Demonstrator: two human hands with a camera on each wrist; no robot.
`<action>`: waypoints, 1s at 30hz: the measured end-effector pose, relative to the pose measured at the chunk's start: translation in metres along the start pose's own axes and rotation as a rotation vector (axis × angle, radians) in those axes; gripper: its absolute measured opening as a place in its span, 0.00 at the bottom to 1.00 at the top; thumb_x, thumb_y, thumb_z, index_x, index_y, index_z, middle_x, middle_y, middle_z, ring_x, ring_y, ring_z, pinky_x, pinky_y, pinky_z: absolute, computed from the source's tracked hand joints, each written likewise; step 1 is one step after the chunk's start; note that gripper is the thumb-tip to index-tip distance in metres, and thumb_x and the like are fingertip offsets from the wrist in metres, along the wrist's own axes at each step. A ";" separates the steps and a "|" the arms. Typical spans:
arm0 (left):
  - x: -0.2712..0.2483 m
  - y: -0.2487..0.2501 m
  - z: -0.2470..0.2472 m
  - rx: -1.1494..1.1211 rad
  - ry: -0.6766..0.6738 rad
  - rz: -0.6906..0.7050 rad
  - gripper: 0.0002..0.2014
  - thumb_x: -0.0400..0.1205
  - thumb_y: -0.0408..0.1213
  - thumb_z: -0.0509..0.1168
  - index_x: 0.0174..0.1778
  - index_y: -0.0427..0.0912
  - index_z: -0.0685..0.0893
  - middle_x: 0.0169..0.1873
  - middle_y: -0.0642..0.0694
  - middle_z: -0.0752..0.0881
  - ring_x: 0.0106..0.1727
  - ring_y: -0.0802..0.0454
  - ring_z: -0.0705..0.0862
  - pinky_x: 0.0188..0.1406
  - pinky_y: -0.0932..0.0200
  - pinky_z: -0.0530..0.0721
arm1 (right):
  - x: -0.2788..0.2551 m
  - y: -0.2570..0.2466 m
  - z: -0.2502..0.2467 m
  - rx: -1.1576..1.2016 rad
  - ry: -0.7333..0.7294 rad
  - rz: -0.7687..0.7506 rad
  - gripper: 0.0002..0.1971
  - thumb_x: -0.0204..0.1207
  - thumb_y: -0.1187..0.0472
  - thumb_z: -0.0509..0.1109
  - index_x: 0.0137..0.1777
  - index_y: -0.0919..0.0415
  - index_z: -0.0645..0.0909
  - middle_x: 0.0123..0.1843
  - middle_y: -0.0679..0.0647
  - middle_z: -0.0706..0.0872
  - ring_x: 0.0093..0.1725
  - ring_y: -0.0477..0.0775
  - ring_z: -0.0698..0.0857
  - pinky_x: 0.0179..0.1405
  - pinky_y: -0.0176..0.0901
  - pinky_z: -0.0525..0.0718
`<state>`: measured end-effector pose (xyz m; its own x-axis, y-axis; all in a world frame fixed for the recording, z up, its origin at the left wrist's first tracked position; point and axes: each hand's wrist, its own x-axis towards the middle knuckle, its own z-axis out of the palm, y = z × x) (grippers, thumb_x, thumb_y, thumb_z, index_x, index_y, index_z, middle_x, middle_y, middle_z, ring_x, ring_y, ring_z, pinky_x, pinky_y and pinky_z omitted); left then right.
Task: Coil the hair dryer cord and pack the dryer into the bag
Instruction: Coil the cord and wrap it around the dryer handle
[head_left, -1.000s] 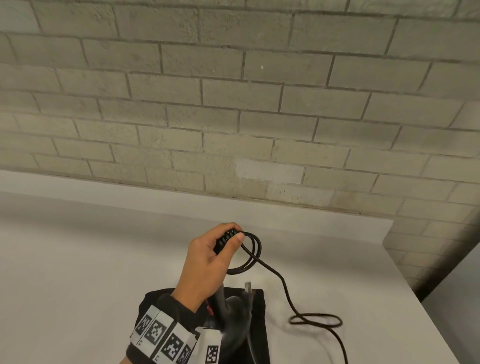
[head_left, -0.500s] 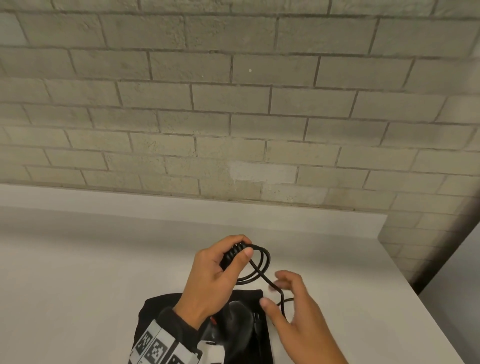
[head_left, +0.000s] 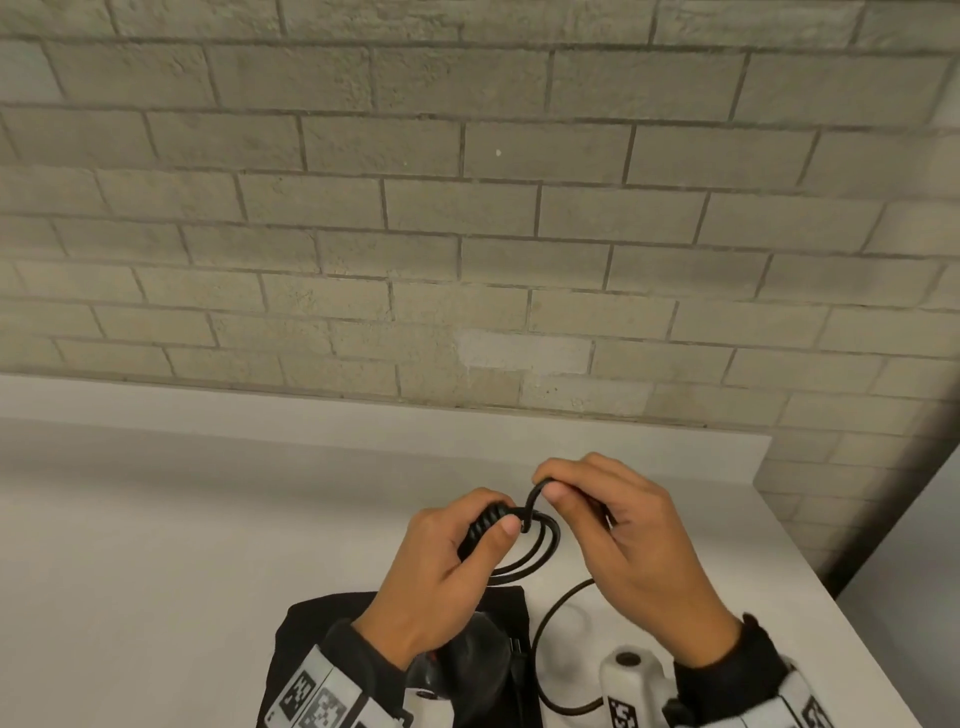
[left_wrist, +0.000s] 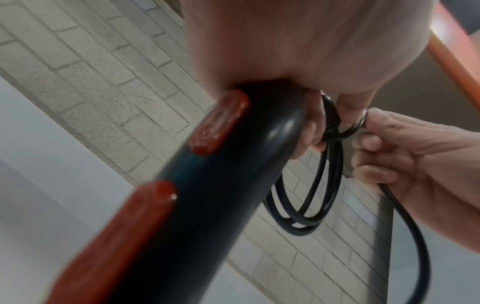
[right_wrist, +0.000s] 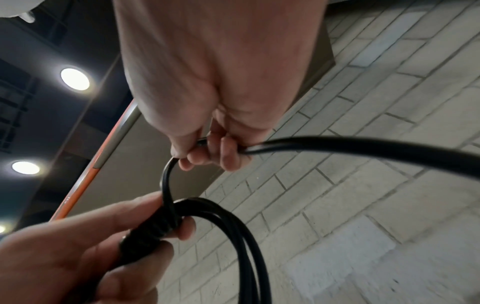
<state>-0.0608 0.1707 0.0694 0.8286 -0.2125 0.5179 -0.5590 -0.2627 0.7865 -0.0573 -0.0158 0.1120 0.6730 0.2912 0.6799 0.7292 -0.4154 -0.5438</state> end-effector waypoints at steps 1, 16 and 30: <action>-0.001 0.002 0.001 0.020 -0.012 0.016 0.11 0.84 0.51 0.62 0.50 0.50 0.85 0.28 0.60 0.80 0.27 0.60 0.77 0.30 0.69 0.73 | 0.004 0.000 -0.001 0.002 -0.018 0.004 0.07 0.82 0.59 0.67 0.53 0.53 0.87 0.37 0.47 0.83 0.37 0.48 0.80 0.38 0.32 0.77; -0.002 0.009 0.007 0.007 -0.021 0.033 0.11 0.80 0.45 0.69 0.32 0.50 0.80 0.23 0.58 0.74 0.25 0.59 0.72 0.30 0.70 0.70 | -0.002 0.017 0.020 0.043 -0.041 0.172 0.09 0.82 0.58 0.67 0.55 0.49 0.88 0.45 0.42 0.85 0.50 0.46 0.85 0.48 0.31 0.81; -0.006 0.003 0.004 0.009 -0.012 0.038 0.11 0.82 0.52 0.65 0.37 0.53 0.83 0.25 0.54 0.76 0.26 0.58 0.74 0.30 0.67 0.71 | -0.029 0.024 0.019 0.565 -0.170 0.397 0.14 0.73 0.61 0.77 0.59 0.51 0.85 0.57 0.52 0.89 0.60 0.54 0.86 0.63 0.47 0.84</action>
<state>-0.0676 0.1676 0.0673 0.8061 -0.2337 0.5437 -0.5907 -0.2622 0.7631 -0.0573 -0.0182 0.0701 0.8778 0.3599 0.3162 0.3466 -0.0215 -0.9378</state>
